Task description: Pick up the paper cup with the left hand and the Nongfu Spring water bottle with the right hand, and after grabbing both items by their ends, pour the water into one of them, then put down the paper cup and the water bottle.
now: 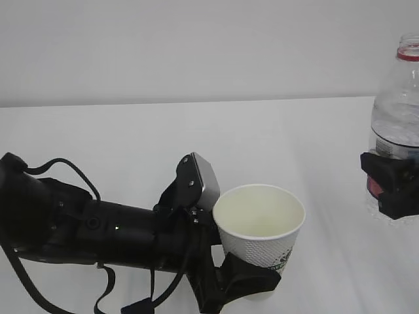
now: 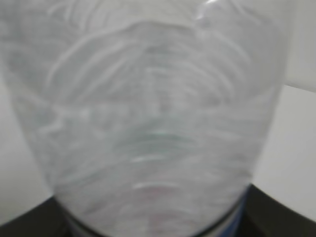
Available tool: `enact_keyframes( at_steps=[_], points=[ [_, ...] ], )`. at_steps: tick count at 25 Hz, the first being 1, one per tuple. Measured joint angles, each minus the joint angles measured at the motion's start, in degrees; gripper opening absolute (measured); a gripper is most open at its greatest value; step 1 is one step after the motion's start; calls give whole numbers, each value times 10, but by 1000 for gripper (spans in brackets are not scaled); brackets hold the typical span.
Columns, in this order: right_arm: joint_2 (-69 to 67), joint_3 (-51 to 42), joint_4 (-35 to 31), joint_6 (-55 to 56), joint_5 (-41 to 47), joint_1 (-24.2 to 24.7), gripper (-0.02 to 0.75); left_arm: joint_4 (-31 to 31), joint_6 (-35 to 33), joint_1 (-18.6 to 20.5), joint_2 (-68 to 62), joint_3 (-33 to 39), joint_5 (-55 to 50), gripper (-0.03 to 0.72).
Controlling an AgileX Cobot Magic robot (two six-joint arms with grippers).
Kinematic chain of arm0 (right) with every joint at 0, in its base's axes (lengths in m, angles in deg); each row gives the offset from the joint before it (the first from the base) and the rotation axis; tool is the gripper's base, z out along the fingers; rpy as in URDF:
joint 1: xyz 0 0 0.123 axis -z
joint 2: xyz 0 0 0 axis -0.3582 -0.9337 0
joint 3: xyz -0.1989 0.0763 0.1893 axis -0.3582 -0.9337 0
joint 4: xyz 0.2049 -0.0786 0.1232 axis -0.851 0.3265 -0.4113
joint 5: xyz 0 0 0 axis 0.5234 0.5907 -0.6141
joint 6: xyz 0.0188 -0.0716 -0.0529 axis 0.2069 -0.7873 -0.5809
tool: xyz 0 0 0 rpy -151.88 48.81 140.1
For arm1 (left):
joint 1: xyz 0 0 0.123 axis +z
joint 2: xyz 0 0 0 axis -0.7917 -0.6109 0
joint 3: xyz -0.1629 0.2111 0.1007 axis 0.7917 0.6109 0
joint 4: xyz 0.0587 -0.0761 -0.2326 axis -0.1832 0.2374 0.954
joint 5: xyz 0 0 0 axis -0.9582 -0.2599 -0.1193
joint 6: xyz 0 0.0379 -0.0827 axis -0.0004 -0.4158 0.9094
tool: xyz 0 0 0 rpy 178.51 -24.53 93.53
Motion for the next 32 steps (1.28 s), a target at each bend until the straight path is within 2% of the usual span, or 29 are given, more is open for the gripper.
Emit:
enact_keyframes(
  at_steps=[16,32],
  points=[
    [0,0,0,-169,20,0,428,-15,0,0,0,-17,-1,543],
    [0,0,1,-269,20,0,428,-41,0,-2,0,-23,-16,542]
  ],
)
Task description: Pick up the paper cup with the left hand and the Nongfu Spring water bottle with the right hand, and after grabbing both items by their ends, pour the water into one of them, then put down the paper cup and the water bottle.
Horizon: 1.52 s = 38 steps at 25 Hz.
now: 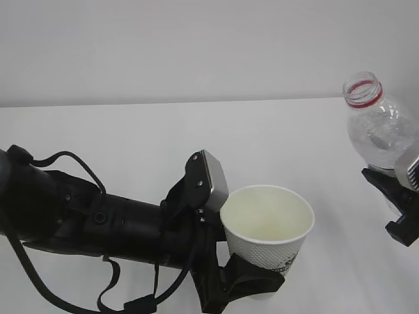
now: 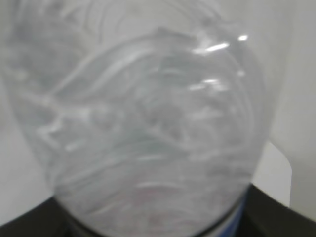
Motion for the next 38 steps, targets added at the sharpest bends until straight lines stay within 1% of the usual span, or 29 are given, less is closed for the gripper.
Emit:
enact_keyframes(
  at_steps=[8,17,23,38],
  points=[
    [0,0,0,-58,0,0,428,-2,0,-3,0,-20,-3,539],
    [0,0,0,-113,0,0,428,-2,0,-40,0,-21,-16,538],
    [0,0,0,-158,0,0,428,29,0,-41,0,-21,-24,538],
    [0,0,0,-254,1,0,428,32,0,-41,0,-21,-27,537]
  ],
)
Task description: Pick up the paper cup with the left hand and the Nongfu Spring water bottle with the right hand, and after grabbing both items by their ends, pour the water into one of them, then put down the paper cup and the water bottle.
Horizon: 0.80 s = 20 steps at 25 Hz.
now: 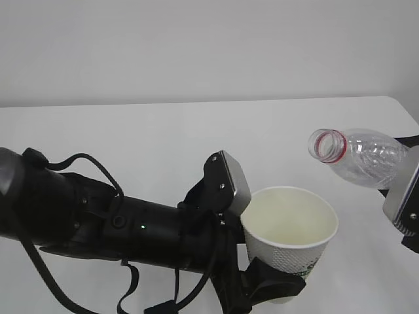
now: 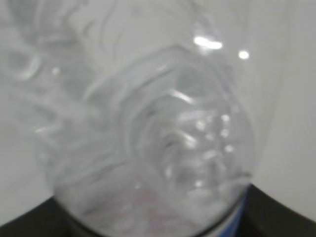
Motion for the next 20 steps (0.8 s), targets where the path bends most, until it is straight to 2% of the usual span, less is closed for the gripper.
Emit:
enact_keyframes(
  at_steps=[20],
  points=[
    [0,0,0,-100,-1,0,427,5,0,0,0,0,0,532]
  ],
)
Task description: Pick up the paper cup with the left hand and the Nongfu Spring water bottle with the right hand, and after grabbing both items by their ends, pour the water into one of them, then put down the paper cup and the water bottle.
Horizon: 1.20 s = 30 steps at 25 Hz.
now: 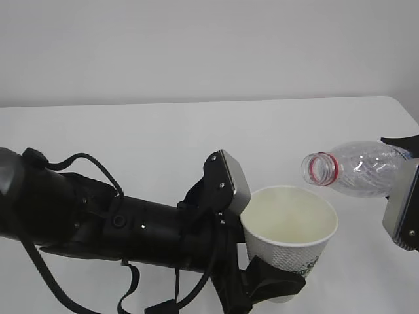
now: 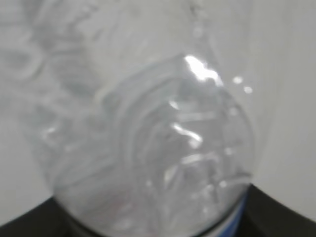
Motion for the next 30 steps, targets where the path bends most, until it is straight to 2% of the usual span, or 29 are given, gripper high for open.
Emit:
enact_keyframes(
  at_steps=[30],
  points=[
    [0,0,1,-77,-79,0,427,0,0,0,0,0,0,530]
  ],
)
